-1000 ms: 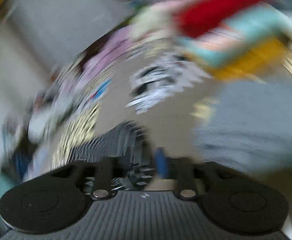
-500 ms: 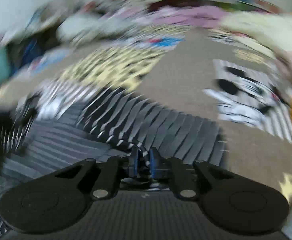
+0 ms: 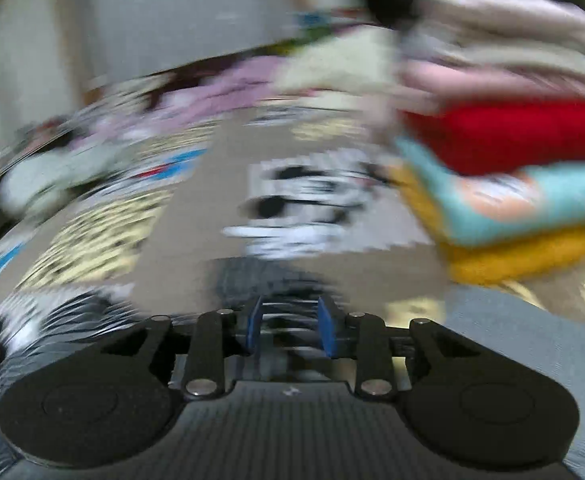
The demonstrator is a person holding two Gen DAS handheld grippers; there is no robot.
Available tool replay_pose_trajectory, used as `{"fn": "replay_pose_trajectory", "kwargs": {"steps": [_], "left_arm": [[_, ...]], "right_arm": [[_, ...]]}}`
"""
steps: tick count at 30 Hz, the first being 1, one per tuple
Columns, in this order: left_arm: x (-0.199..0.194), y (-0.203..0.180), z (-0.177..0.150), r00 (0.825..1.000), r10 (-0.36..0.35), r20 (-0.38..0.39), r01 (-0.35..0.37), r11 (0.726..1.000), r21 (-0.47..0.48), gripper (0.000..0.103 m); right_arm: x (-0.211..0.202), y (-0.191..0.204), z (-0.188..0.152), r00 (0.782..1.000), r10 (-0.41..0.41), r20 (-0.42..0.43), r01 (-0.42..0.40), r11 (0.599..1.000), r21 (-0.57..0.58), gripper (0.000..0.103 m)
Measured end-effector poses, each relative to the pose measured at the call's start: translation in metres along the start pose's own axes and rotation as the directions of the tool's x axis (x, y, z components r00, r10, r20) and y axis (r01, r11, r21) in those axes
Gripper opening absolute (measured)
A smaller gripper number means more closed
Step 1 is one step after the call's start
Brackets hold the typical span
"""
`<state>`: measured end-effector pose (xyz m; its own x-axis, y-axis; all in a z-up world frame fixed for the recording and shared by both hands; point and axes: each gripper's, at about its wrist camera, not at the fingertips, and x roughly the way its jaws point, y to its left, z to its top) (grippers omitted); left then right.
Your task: Fold clothes
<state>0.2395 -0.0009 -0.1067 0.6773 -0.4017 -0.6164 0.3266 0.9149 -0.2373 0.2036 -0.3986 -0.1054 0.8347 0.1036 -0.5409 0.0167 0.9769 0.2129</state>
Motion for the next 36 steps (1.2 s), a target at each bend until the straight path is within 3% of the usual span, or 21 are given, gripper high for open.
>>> {"fn": "replay_pose_trajectory", "kwargs": {"steps": [2,6,9,10,12,14,16,17,19,20,21,25,29,33,36], "left_arm": [[0.013,0.002,0.008,0.999,-0.025,-0.037,0.025,1.0,0.012,0.062],[0.038,0.014,0.023,0.992,-0.074,-0.104,0.074,0.997,0.001,0.061],[0.057,0.023,0.033,0.976,-0.143,-0.164,0.142,0.99,-0.018,0.058],[0.063,0.025,0.035,0.969,-0.16,-0.188,0.159,0.987,-0.019,0.05],[0.077,0.028,0.034,0.951,-0.174,-0.256,0.179,0.984,-0.002,0.042],[0.086,0.032,0.034,0.936,-0.2,-0.291,0.216,0.976,0.023,0.04],[0.09,0.036,0.038,0.925,-0.221,-0.31,0.238,0.971,0.018,0.033],[0.091,0.037,0.04,0.921,-0.224,-0.317,0.242,0.97,0.019,0.03],[0.092,0.034,0.041,0.922,-0.215,-0.322,0.238,0.971,0.035,0.012],[0.091,0.032,0.042,0.925,-0.203,-0.32,0.23,0.972,0.046,0.01],[0.087,0.029,0.043,0.932,-0.191,-0.307,0.221,0.973,0.066,0.006],[0.05,0.02,0.061,0.966,-0.174,-0.19,0.2,0.972,0.126,0.004],[0.004,0.014,0.093,0.982,-0.181,-0.048,0.186,0.973,0.138,0.003],[-0.051,-0.01,0.135,0.98,-0.168,0.104,0.145,0.969,0.199,0.003],[-0.097,-0.027,0.164,0.96,-0.159,0.232,0.103,0.966,0.235,0.003]], "right_arm": [[0.015,0.029,0.01,0.993,0.099,-0.058,-0.105,0.987,-0.118,0.054],[0.059,0.065,0.033,0.952,0.228,-0.202,-0.269,0.942,-0.202,0.054],[0.098,0.081,0.045,0.919,0.239,-0.313,-0.318,0.919,-0.233,0.055],[0.111,0.082,0.048,0.91,0.239,-0.34,-0.327,0.917,-0.228,0.055],[0.134,0.08,0.049,0.876,0.268,-0.401,-0.362,0.915,-0.179,0.059],[0.154,0.073,0.044,0.827,0.294,-0.479,-0.398,0.908,-0.131,0.06],[0.155,0.07,0.04,0.803,0.318,-0.504,-0.433,0.893,-0.127,0.06],[0.155,0.069,0.039,0.794,0.33,-0.51,-0.45,0.884,-0.128,0.058],[0.156,0.065,0.04,0.766,0.369,-0.526,-0.487,0.868,-0.1,0.041],[0.156,0.064,0.04,0.751,0.389,-0.533,-0.505,0.859,-0.085,0.029],[0.154,0.065,0.041,0.746,0.394,-0.537,-0.515,0.852,-0.091,0.025],[0.127,0.072,0.053,0.804,0.378,-0.458,-0.498,0.85,-0.172,0.017],[0.081,0.075,0.082,0.857,0.412,-0.311,-0.483,0.852,-0.201,0.017],[0.03,0.085,0.126,0.891,0.422,-0.168,-0.453,0.853,-0.259,0.017],[-0.018,0.09,0.167,0.9,0.432,-0.054,-0.428,0.853,-0.299,0.017]]}}
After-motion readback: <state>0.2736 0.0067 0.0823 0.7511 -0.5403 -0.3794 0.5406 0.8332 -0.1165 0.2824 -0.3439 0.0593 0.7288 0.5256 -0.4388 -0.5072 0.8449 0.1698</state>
